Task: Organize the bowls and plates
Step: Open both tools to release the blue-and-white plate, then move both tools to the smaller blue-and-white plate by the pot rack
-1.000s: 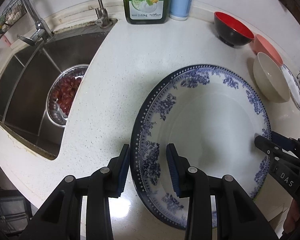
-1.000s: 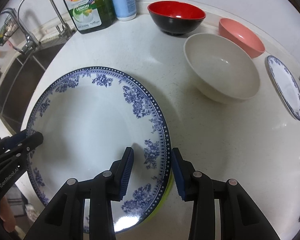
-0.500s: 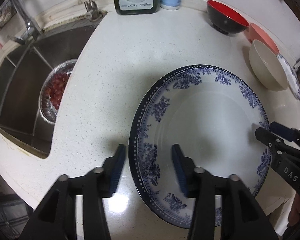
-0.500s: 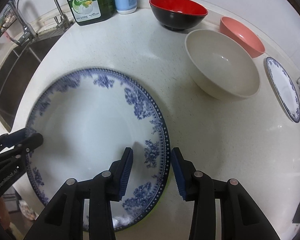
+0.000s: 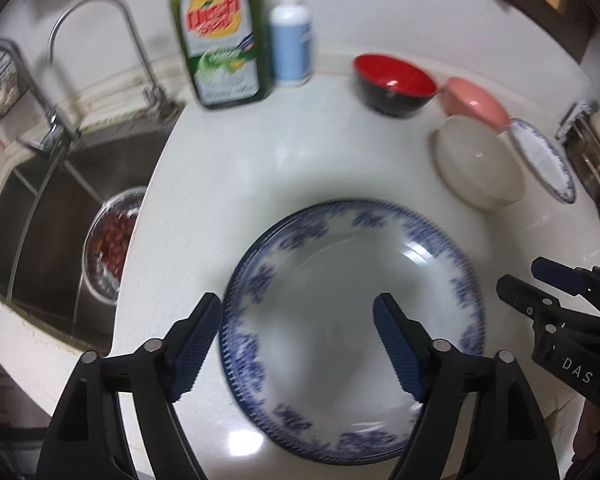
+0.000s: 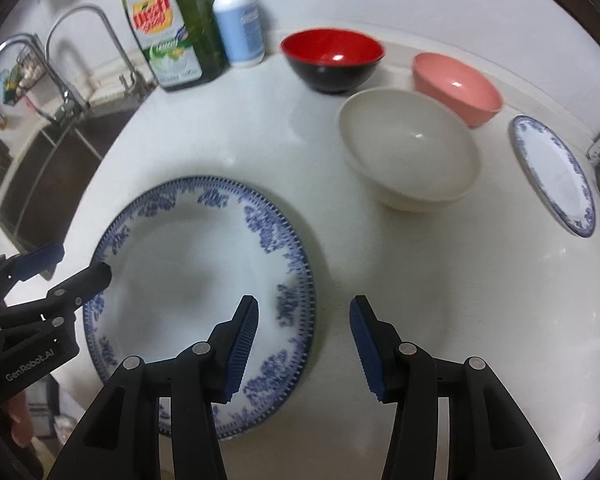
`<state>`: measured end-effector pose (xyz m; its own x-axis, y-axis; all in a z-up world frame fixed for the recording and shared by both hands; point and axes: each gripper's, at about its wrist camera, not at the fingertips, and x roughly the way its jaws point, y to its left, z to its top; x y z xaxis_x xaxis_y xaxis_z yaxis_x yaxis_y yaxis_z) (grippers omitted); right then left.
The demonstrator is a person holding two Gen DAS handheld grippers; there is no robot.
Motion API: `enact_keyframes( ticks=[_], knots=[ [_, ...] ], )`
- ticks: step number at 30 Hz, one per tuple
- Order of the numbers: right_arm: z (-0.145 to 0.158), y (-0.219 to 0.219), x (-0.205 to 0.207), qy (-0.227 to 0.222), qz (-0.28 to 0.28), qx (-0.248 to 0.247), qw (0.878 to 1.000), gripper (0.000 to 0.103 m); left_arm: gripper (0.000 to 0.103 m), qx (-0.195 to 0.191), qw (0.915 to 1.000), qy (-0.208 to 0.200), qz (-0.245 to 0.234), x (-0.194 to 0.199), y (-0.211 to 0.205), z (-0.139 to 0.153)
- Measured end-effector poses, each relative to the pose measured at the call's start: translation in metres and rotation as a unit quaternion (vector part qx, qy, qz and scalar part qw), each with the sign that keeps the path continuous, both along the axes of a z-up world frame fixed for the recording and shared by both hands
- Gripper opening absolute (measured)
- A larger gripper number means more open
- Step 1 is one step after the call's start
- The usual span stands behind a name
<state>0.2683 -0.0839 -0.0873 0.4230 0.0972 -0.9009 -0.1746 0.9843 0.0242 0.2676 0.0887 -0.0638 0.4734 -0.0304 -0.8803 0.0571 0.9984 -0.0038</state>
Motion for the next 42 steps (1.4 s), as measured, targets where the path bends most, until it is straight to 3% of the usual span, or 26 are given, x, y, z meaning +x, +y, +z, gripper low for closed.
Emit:
enact_keyframes(
  ticks=[3, 15, 25, 42],
  knots=[
    [0.012, -0.016, -0.005, -0.019, -0.014, 0.004, 1.0, 0.054, 0.086, 0.004, 0.9996, -0.022, -0.019, 0.001, -0.02, 0.011],
    [0.045, -0.101, -0.018, -0.073, -0.107, 0.011, 0.992, 0.054, 0.087, 0.001, 0.9906, -0.072, -0.116, 0.022, -0.11, 0.049],
    [0.07, -0.171, -0.016, -0.101, -0.18, 0.003, 0.979, 0.054, 0.086, -0.022, 0.9793, -0.077, -0.186, 0.053, -0.178, 0.071],
    [0.097, -0.276, 0.032, -0.112, -0.265, -0.006, 0.958, 0.054, 0.086, 0.014, 0.9577, -0.112, -0.265, 0.127, -0.297, 0.109]
  ],
)
